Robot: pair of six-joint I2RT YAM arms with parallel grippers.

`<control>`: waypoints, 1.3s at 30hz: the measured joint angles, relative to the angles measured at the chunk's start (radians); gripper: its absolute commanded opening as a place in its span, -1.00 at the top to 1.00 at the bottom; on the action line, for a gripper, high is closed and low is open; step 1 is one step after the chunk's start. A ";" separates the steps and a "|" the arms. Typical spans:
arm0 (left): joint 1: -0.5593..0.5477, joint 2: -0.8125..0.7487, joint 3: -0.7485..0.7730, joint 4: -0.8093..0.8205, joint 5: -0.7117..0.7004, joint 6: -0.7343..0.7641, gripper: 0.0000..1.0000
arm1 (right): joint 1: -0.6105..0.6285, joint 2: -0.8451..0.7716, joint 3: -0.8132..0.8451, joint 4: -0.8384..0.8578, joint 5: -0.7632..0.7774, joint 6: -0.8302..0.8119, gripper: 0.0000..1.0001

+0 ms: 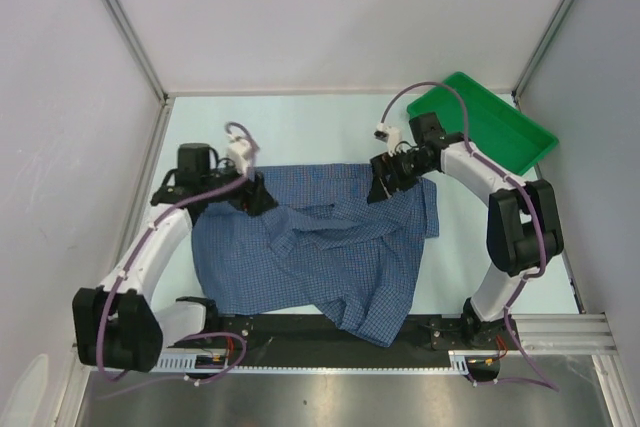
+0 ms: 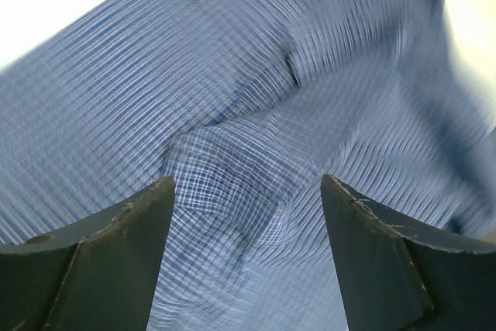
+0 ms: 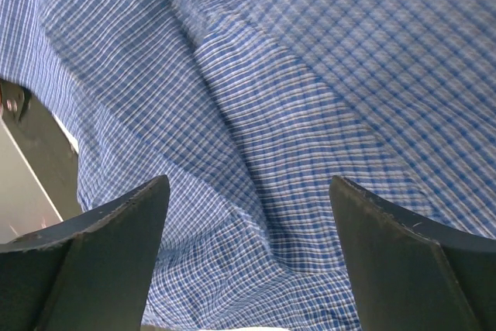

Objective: Fold and stack the long sleeve shirts
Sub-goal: Fold the shirt

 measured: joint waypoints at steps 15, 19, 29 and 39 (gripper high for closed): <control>-0.488 0.019 -0.184 -0.144 -0.407 0.422 0.05 | 0.015 -0.014 -0.026 -0.048 -0.022 -0.066 -0.73; -0.496 0.085 -0.184 -0.096 -0.490 0.394 0.74 | 0.001 -0.025 -0.028 -0.047 -0.022 -0.065 -0.67; -0.587 0.058 0.076 -0.389 -0.369 0.451 1.00 | -0.037 -0.058 -0.031 -0.048 -0.022 -0.070 -0.51; -0.565 0.264 0.418 -0.882 -0.104 0.701 1.00 | -0.069 -0.059 0.037 -0.063 -0.021 -0.091 -0.52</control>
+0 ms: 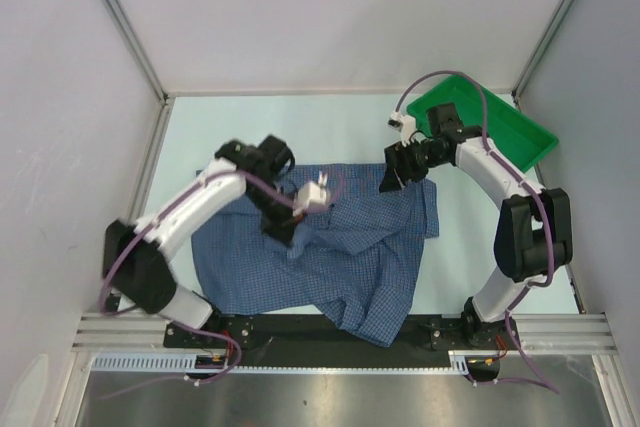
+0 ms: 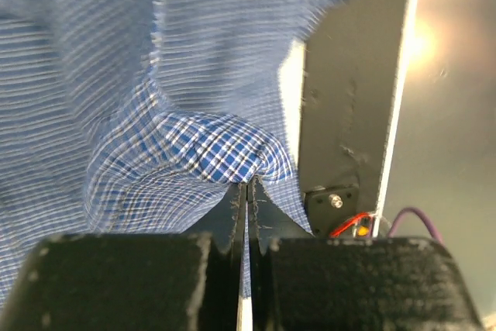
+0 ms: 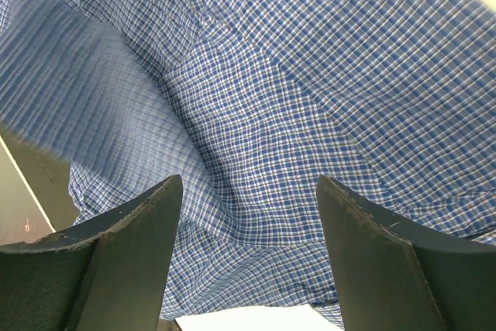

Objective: Fold and stack the long sleeve shirts
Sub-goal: Fold the shirt

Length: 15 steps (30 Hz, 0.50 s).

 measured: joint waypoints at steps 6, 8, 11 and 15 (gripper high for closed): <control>0.292 0.390 0.310 -0.009 0.069 0.030 0.52 | 0.000 0.023 0.035 0.000 0.002 0.000 -0.62; 0.369 0.505 0.412 -0.017 0.080 0.032 0.17 | 0.001 0.034 0.045 0.000 0.003 0.000 -0.64; 0.458 0.616 0.505 -0.005 0.094 0.045 -0.25 | 0.005 0.060 0.058 0.000 0.012 0.000 -0.64; 0.581 0.646 0.510 0.003 0.123 0.042 -0.58 | 0.009 0.086 0.059 -0.001 0.031 0.000 -0.64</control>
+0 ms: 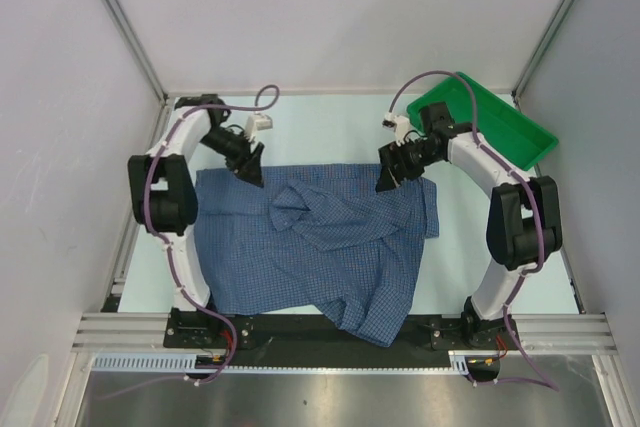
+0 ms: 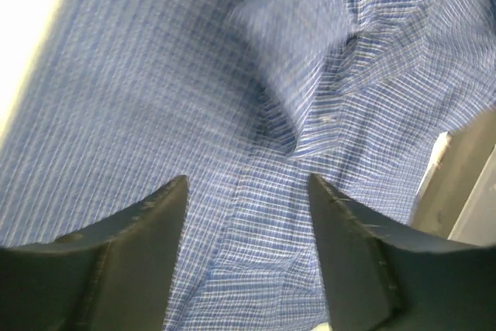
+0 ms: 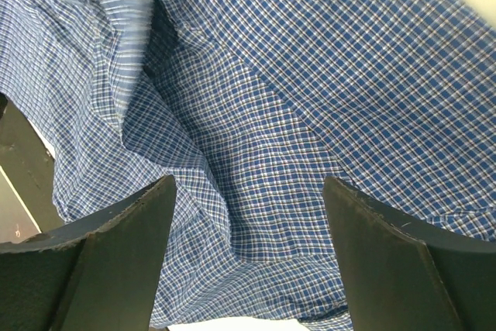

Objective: Fold and stack the long sleeve shirts
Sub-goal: Fold the shirt

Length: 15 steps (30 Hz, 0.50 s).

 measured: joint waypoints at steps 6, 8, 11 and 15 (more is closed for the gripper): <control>0.135 -0.102 -0.236 0.153 0.072 -0.084 -0.95 | 0.004 0.042 0.000 0.000 0.003 0.001 -0.61; 0.132 -0.124 -0.311 0.197 0.093 -0.117 -0.94 | 0.005 0.056 0.000 0.000 0.002 0.003 -0.61; 0.103 -0.130 -0.383 0.286 0.119 -0.180 -0.91 | 0.005 0.073 0.000 -0.005 0.002 0.008 -0.59; 0.069 -0.130 -0.401 0.401 0.129 -0.260 -0.90 | 0.005 0.074 -0.005 -0.013 -0.002 0.007 -0.58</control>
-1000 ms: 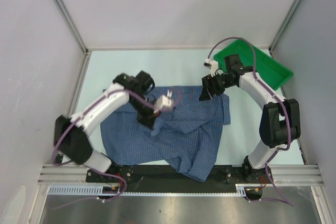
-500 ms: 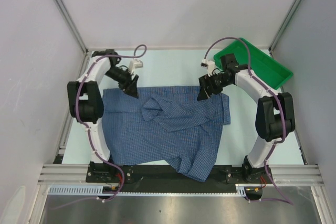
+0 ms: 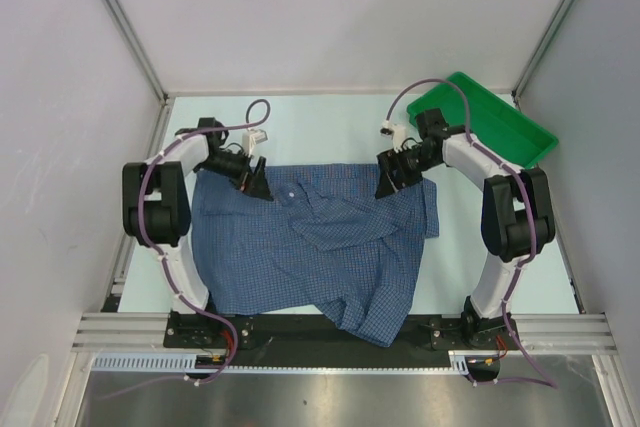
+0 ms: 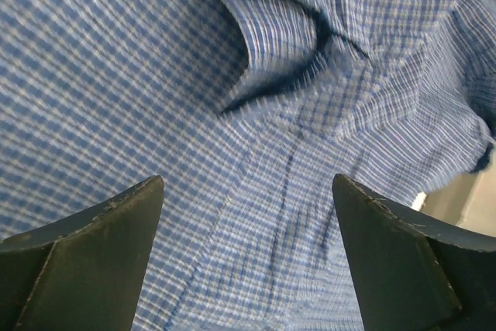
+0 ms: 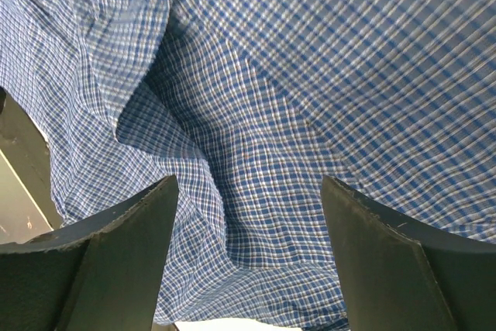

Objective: Fold and stack the long sleeve shirts
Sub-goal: Fold the shirt

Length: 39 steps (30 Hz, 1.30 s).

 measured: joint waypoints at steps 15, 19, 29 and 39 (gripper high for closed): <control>-0.174 0.143 0.112 0.106 -0.006 -0.101 -0.02 | -0.001 0.000 -0.058 -0.031 -0.007 -0.011 -0.56; -0.168 0.165 0.127 0.084 0.011 -0.122 1.00 | -0.004 0.000 -0.058 -0.034 -0.006 -0.021 -0.58; 0.000 -0.125 -0.143 0.151 0.076 -0.219 1.00 | -0.026 0.011 -0.029 -0.047 0.000 -0.024 -0.58; 0.135 -0.197 -0.340 0.359 -0.021 -0.387 0.92 | -0.019 0.056 0.020 -0.027 0.056 -0.018 -0.52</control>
